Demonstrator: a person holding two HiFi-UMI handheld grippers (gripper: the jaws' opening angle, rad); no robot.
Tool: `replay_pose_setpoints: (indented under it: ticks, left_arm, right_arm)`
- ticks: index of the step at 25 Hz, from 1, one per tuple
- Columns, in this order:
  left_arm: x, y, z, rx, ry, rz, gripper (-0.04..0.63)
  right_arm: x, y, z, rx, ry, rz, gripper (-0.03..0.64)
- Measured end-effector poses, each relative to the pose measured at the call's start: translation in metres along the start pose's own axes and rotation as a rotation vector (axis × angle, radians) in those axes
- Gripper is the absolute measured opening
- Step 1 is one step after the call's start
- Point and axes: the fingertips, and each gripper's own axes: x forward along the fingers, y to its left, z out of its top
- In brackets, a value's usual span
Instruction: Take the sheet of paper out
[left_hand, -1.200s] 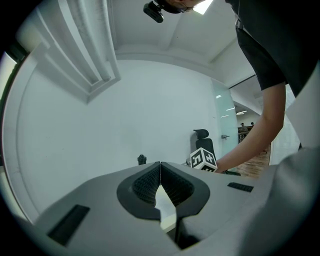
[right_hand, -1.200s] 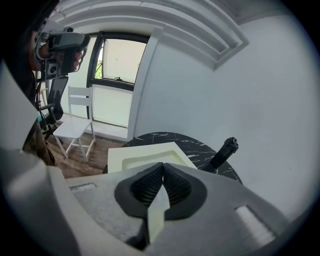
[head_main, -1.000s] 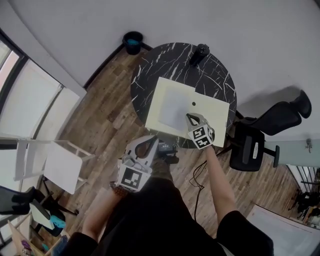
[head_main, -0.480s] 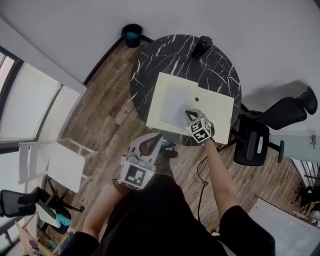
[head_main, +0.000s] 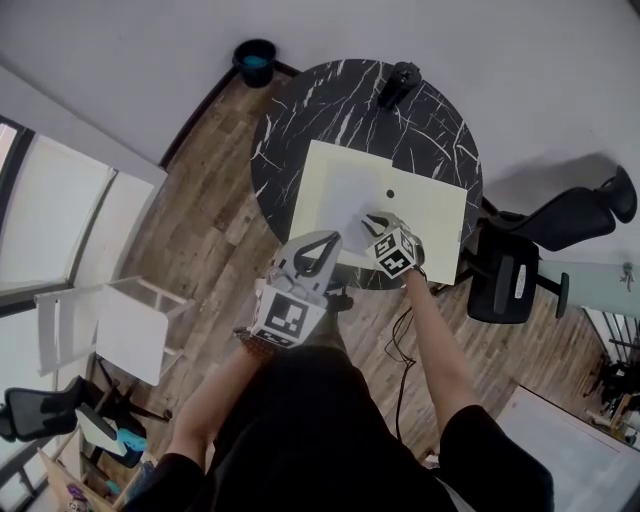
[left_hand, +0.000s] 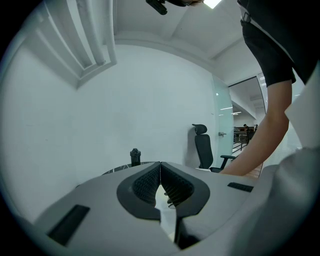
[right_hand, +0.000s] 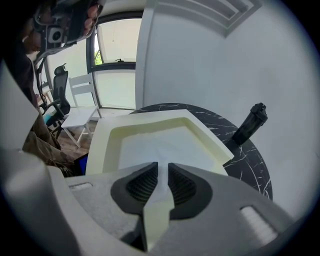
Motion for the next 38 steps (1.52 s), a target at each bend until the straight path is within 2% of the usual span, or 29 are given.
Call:
replay_pose_setpoints:
  ticks: [4, 14, 22, 38]
  left_arm:
    - [0.016, 0.006, -0.005, 0.011, 0.014, 0.005, 0.003]
    - [0.033, 0.012, -0.032, -0.037, 0.073, 0.018, 0.002]
    - [0.04, 0.013, -0.041, -0.042, 0.097, 0.022, 0.003]
    - [0.049, 0.013, -0.043, -0.041, 0.104, 0.016, 0.003]
  right_arm:
    - [0.007, 0.002, -0.004, -0.007, 0.013, 0.019, 0.063]
    - [0.03, 0.005, -0.029, -0.023, 0.065, 0.056, 0.063]
    - [0.046, 0.002, -0.038, -0.016, 0.089, 0.073, 0.063]
    - [0.056, 0.002, -0.044, -0.011, 0.108, 0.085, 0.06]
